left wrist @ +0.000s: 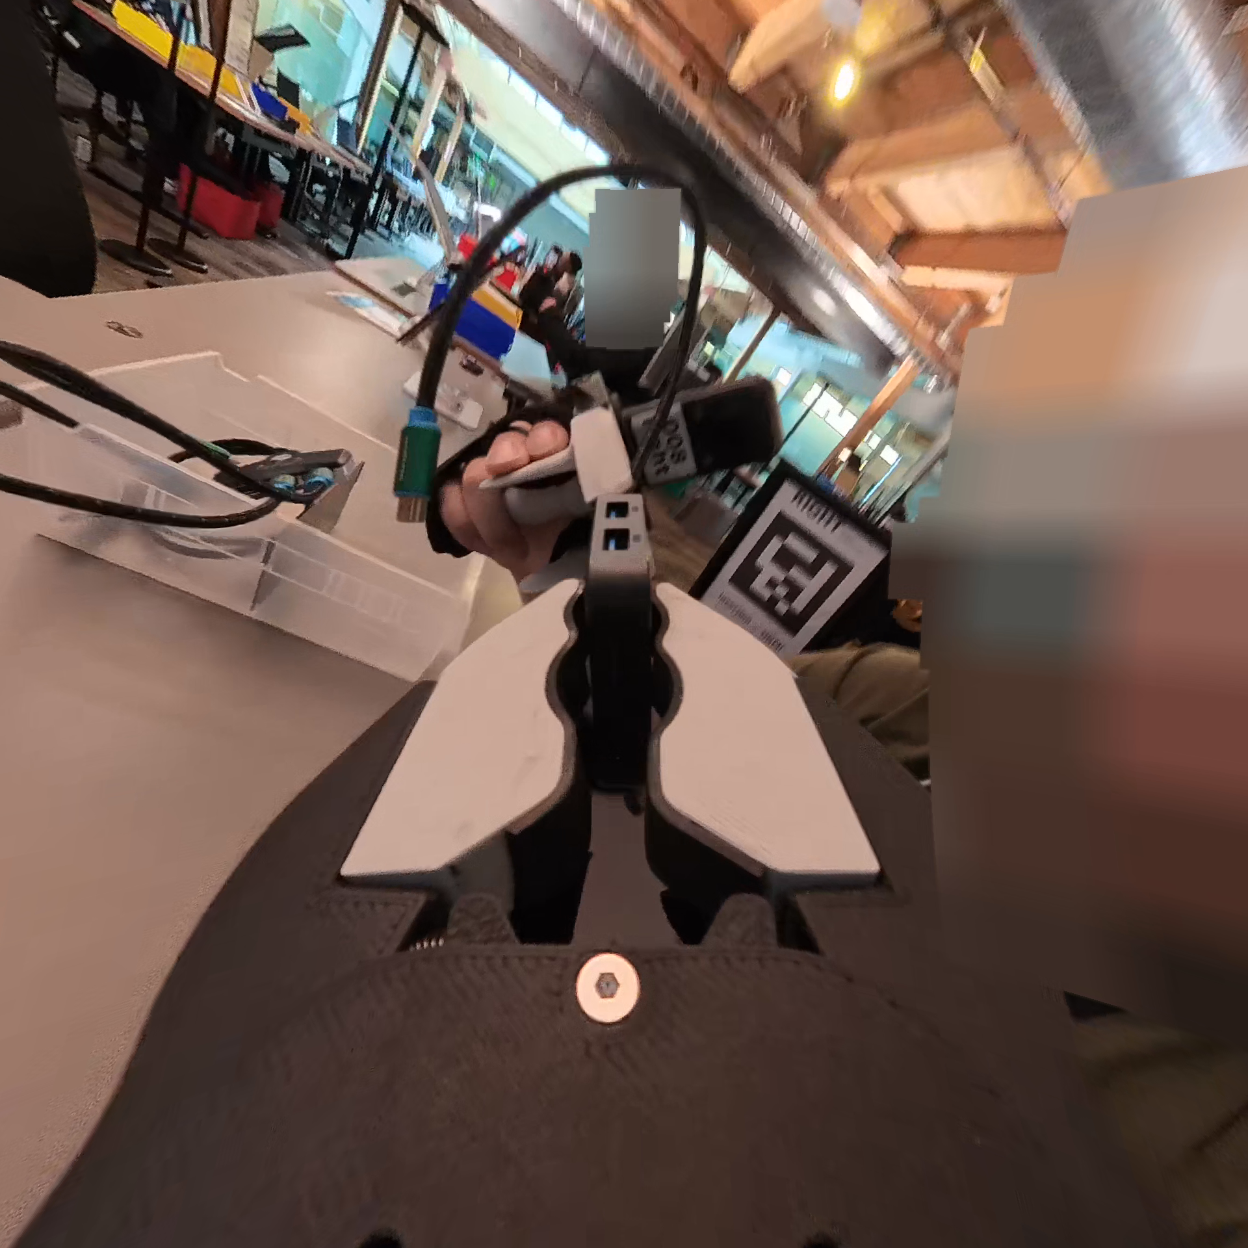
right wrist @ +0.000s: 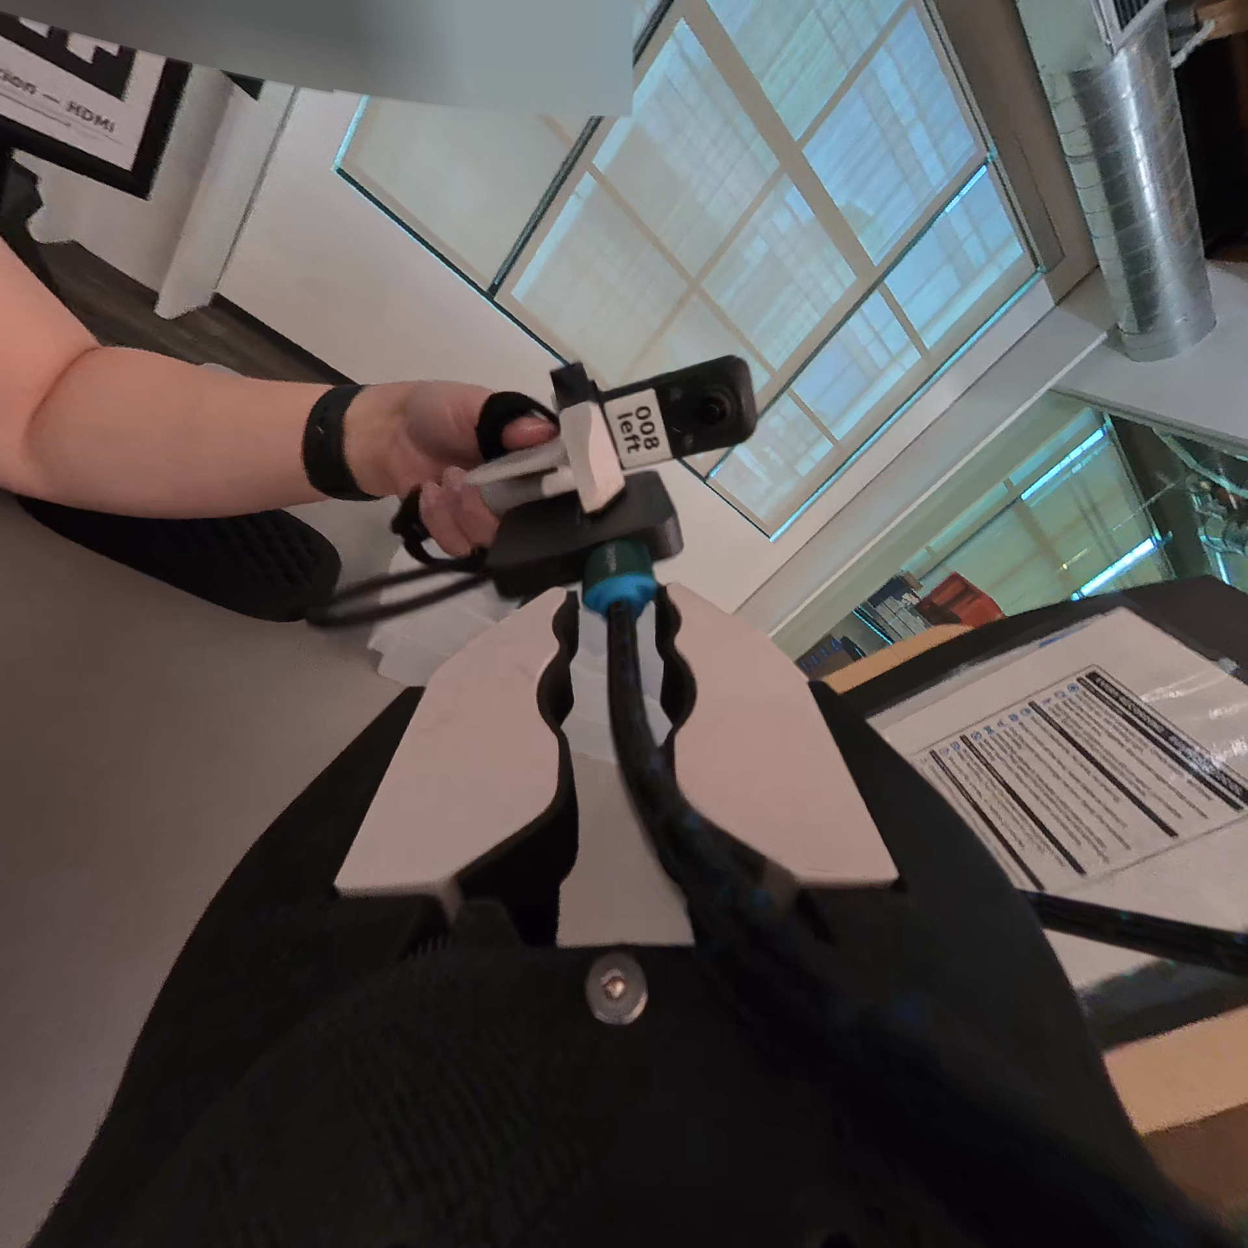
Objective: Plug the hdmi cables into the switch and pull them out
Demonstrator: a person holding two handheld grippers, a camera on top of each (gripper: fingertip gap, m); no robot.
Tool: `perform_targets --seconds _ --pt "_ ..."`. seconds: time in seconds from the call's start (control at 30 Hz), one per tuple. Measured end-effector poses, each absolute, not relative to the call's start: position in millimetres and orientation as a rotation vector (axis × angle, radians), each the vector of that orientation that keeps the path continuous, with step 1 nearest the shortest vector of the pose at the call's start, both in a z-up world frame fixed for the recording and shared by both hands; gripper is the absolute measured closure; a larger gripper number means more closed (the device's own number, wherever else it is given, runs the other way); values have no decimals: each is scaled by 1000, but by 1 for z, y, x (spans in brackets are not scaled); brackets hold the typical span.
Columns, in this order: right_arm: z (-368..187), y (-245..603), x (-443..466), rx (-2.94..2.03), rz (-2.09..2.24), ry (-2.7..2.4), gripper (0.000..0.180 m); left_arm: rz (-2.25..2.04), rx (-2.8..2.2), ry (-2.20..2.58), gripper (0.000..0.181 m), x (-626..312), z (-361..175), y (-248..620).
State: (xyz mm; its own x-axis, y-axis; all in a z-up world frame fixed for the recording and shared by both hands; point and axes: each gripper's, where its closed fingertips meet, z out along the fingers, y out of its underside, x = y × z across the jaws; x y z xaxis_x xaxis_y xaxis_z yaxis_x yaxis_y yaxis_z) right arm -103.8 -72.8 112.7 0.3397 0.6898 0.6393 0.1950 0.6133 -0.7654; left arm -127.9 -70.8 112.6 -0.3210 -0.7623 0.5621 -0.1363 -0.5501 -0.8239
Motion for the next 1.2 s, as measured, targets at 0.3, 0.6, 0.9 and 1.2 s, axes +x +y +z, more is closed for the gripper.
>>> perform_targets --seconds 0.3,0.6,0.9,1.2 --pt "78 -35 -98 -803 -224 -1273 164 -2001 -1575 680 168 -148 109 -7" --pt "65 -27 -115 -539 -798 -1326 136 -2138 -1753 618 168 -115 71 -15" --pt "63 -23 -103 -594 -862 -1392 165 -2154 -1745 637 146 -108 69 -17" --pt "174 -59 20 -886 -506 -992 165 -1961 -1622 681 138 -143 106 -6"
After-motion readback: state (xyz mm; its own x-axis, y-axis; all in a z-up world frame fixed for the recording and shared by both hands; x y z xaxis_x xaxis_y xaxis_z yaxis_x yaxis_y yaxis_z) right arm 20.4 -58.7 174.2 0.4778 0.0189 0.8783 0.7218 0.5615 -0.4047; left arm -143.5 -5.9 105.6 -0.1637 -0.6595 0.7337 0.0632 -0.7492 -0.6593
